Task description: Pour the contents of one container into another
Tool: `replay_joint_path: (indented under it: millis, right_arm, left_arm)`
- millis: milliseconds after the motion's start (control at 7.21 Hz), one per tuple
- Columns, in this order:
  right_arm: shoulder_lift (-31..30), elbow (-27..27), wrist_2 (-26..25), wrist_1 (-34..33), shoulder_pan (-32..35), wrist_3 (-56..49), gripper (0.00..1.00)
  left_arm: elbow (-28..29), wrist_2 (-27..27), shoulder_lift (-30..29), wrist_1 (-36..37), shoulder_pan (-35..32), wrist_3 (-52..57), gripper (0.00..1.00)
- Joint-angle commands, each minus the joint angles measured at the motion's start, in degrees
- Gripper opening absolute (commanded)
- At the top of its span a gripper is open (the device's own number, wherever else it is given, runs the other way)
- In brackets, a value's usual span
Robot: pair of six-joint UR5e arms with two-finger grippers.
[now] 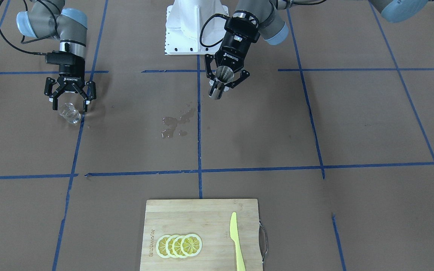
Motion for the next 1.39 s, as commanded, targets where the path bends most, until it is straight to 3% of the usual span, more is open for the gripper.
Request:
replay_joint_path:
  millis: [0,971,1249]
  right_arm:
    - [0.4,-0.4,0.3,0.1,0.4,0.0,0.99]
    - [1.8,-2.4,0.8,0.3,1.7,1.9,0.99]
    - [1.9,-2.4,1.1,0.3,1.8,1.9,0.88]
  left_arm:
    - [0.0,0.0,0.0,0.0,0.0,0.0,0.0]
    - [0.0,0.0,0.1,0.0,0.0,0.0,0.0]
    - [0.0,0.0,0.1,0.0,0.0,0.0,0.0]
